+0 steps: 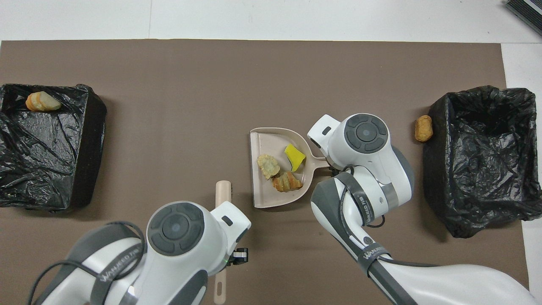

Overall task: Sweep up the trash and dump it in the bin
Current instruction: 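Lift the dustpan with the right gripper while the left gripper withdraws, then tip the dustpan over the bin nearest the right gripper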

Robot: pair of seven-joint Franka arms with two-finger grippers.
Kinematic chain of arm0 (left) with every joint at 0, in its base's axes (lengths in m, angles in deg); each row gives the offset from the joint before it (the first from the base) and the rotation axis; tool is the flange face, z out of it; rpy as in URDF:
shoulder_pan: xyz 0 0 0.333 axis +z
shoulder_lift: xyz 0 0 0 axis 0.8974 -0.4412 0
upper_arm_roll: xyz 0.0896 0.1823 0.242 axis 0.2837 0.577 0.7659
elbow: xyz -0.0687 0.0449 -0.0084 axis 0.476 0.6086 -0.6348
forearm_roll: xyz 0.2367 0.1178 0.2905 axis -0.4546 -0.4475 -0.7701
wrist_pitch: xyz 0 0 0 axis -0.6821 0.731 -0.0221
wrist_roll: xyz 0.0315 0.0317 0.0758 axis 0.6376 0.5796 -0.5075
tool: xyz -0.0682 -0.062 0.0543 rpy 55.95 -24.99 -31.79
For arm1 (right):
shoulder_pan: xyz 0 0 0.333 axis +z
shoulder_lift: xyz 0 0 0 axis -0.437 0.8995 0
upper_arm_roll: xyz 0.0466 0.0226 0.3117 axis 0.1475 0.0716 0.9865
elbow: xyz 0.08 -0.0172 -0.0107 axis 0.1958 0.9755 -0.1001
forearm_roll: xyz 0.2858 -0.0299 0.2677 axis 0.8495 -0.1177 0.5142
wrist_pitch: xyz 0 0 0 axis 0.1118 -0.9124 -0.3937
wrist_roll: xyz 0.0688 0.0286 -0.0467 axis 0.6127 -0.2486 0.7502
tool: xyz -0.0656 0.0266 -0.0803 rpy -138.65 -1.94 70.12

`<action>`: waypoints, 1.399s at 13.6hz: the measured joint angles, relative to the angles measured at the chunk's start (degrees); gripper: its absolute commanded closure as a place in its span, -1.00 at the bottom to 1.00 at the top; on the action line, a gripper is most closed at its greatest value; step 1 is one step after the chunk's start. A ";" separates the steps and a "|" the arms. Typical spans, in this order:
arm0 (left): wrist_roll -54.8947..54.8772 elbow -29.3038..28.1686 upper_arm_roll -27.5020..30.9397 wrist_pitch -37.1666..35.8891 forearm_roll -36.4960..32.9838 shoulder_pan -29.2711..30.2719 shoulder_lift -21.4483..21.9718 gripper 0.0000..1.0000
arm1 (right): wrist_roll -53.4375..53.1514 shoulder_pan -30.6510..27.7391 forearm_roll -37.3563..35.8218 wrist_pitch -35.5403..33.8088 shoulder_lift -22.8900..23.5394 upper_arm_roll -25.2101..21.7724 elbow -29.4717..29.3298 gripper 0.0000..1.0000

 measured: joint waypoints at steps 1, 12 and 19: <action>2.58 -2.62 -0.90 3.13 0.00 -1.59 1.34 1.00 | 0.63 -0.67 1.14 0.13 0.03 -0.02 -0.47 1.00; 15.06 -11.75 -2.61 23.21 0.01 -11.91 -2.75 1.00 | 10.42 -13.01 4.50 -7.98 -1.93 -0.39 -9.78 1.00; 15.54 -11.96 -2.60 25.51 0.01 -11.91 -4.54 0.68 | 22.02 -28.71 4.61 -12.61 -2.25 -0.55 -13.07 1.00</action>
